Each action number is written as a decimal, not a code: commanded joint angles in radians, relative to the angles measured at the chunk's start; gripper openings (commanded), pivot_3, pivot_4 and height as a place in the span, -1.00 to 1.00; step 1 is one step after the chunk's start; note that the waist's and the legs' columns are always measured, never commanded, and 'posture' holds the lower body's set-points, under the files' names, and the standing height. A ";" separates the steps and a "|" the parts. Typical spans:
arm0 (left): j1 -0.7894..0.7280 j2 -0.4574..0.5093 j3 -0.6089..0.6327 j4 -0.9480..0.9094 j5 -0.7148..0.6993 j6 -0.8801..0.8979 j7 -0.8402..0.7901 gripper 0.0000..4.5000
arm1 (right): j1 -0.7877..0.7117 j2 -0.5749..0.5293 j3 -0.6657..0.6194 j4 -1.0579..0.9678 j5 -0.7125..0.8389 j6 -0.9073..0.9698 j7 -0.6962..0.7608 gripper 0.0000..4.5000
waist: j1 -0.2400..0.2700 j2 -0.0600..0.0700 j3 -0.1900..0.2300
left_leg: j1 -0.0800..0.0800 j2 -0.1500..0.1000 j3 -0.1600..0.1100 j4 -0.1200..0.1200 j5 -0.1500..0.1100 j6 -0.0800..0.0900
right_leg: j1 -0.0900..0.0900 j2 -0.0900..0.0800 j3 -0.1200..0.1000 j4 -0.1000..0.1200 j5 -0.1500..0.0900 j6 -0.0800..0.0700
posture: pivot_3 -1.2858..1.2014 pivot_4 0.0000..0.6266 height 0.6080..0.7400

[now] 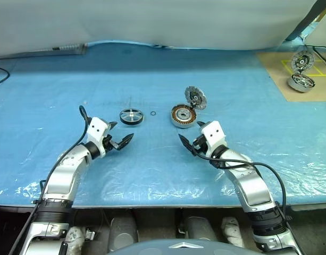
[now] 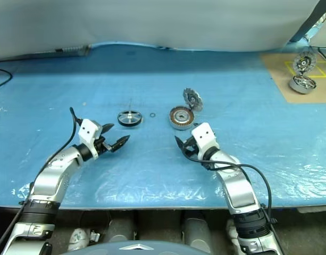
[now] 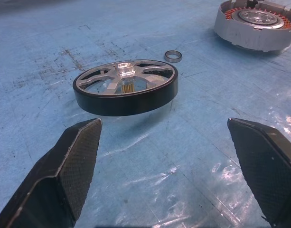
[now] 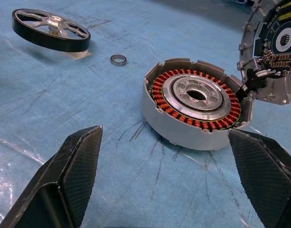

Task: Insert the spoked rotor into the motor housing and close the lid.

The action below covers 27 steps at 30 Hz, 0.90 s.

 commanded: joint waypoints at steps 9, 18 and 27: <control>-0.007 0.010 0.004 -0.031 0.001 -0.014 0.001 1.00 | -0.007 0.010 -0.003 -0.035 -0.004 0.002 -0.014 0.99 | 0.000 0.000 0.000 | 0.000 0.000 0.000 0.000 0.000 0.000 | 0.000 0.000 0.000 0.000 0.000 0.000 | 0.03 -0.52 1.00; -0.009 0.008 -0.003 -0.074 0.000 0.016 0.023 1.00 | -0.024 0.010 -0.005 -0.033 -0.005 0.027 -0.021 0.99 | 0.000 0.000 0.000 | 0.000 0.000 0.000 0.000 0.000 0.000 | 0.000 0.000 0.000 0.000 0.000 0.000 | 0.03 -0.52 1.00; 0.000 0.008 -0.001 -0.076 0.001 0.013 0.027 1.00 | -0.035 0.005 -0.008 -0.032 -0.004 0.035 -0.015 0.99 | 0.000 0.000 0.000 | 0.000 0.000 0.000 0.000 0.000 0.000 | 0.000 0.000 0.000 0.000 0.000 0.000 | 0.03 -0.52 1.00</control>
